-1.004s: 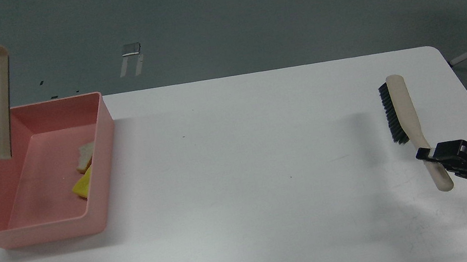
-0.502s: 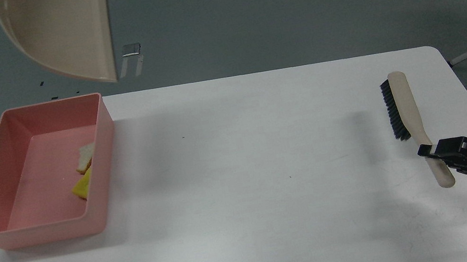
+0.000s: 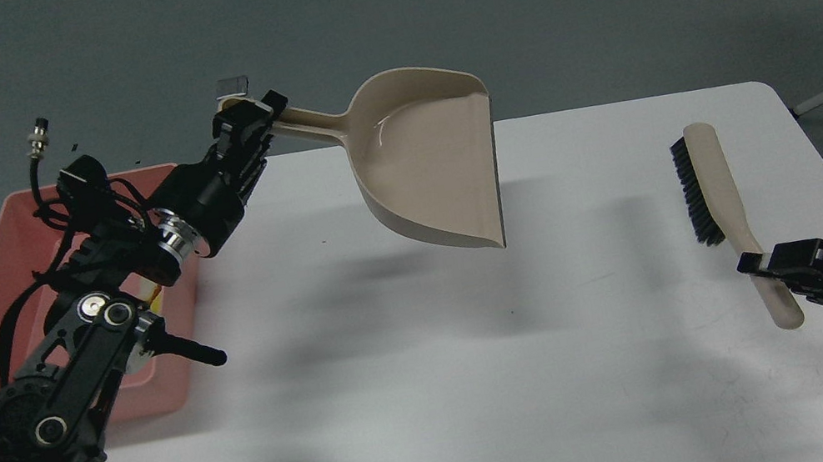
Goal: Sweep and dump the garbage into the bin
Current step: 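Lower the dustpan back onto the table with the left gripper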
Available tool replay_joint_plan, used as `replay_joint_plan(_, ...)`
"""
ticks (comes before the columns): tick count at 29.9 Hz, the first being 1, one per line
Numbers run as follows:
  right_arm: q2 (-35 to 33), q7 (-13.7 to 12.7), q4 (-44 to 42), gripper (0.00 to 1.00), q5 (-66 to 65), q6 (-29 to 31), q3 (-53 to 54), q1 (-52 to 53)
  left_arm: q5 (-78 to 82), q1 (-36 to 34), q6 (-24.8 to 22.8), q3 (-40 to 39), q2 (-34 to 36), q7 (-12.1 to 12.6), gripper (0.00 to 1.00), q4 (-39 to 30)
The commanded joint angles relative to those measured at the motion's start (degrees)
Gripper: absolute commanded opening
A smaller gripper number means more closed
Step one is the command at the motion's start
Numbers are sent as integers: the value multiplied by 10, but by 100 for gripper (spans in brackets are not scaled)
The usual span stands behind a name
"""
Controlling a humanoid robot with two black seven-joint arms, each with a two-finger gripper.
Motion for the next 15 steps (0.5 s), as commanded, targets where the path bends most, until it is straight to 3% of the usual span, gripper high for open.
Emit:
replay_joint_plan(1,-1,1,-1,0,0,0,0,-1,0,-1,39,41,-26,-6,0,37)
replay_joint_plan(3,0,1,0,0,0,1,-1,-1,0,0,58,56,-34,-11,0,55)
replay_joint_plan(8,2,0,1,0,0,1,-1,-1,0,9,90,91,-35,-52,0,91)
replay_joint_plan(15,4,-3,1,0,0,1,-1,-2,0,32,104,101,-34,-56,0,95)
